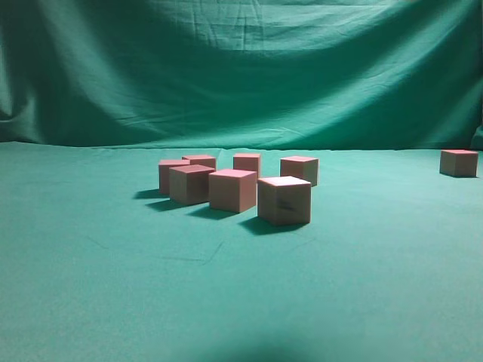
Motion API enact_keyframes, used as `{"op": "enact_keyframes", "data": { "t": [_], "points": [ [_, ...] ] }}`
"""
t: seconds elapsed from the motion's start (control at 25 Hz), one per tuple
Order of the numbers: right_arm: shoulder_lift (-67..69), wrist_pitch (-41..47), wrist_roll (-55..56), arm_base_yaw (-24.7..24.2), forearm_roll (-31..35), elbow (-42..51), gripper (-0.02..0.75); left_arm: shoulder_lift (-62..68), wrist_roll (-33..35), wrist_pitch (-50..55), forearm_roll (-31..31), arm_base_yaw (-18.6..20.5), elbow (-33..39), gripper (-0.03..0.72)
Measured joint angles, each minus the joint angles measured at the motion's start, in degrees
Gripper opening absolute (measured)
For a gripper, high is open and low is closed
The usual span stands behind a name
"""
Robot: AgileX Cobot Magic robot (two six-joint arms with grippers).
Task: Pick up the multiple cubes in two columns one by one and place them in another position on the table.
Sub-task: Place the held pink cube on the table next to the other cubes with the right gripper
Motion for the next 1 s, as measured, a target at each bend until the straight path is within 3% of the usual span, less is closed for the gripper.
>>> {"op": "enact_keyframes", "data": {
  "t": [0.24,0.44,1.0],
  "points": [
    [1.2,-1.1,0.5,8.9,0.0,0.1,0.258,0.0,0.0,0.0,0.0,0.0,0.0,0.0],
    [3.9,-1.2,-3.7,12.9,0.0,2.2,0.258,0.0,0.0,0.0,0.0,0.0,0.0,0.0],
    [13.2,-4.2,-18.9,14.5,0.4,2.8,0.258,0.0,0.0,0.0,0.0,0.0,0.0,0.0]
  ]
}}
